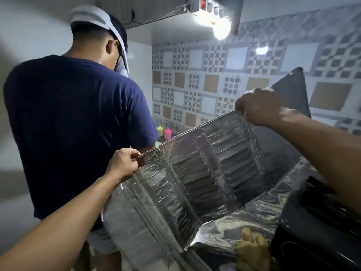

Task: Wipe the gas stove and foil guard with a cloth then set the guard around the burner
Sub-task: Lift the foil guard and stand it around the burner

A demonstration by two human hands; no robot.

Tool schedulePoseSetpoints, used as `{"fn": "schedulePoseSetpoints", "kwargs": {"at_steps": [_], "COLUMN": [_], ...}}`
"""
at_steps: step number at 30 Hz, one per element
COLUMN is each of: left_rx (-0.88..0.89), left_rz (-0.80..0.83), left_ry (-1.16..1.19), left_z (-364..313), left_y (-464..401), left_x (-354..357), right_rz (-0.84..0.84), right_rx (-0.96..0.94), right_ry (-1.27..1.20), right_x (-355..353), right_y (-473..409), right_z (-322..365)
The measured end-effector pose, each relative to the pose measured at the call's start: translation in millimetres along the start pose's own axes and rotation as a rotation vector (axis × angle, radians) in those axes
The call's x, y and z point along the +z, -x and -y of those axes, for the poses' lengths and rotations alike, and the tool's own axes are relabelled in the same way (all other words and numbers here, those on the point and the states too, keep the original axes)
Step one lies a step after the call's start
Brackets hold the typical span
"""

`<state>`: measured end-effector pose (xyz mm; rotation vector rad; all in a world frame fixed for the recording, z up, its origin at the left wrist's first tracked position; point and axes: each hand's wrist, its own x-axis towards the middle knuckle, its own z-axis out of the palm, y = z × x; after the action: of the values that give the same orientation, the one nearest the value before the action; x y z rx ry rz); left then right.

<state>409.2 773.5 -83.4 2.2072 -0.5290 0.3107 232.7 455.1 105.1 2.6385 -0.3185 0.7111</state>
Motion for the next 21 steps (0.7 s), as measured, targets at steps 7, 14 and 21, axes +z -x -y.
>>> {"fn": "schedulePoseSetpoints", "kwargs": {"at_steps": [7, 14, 21], "left_rx": [0.135, 0.252, 0.254], "left_rz": [-0.110, -0.218, -0.206], "left_ry": [-0.223, -0.360, -0.307], "left_z": [-46.0, -85.3, -147.5], "left_y": [-19.7, -33.5, -46.1], "left_x": [-3.7, 17.2, 51.5], "right_rz": [-0.082, -0.187, -0.221], "right_rx": [0.131, 0.193, 0.236], "right_ry": [-0.023, -0.067, -0.066], "right_x": [-5.1, -7.7, 5.7], "right_y": [5.2, 25.0, 40.9], "right_z": [-40.0, -76.1, -140.4]}}
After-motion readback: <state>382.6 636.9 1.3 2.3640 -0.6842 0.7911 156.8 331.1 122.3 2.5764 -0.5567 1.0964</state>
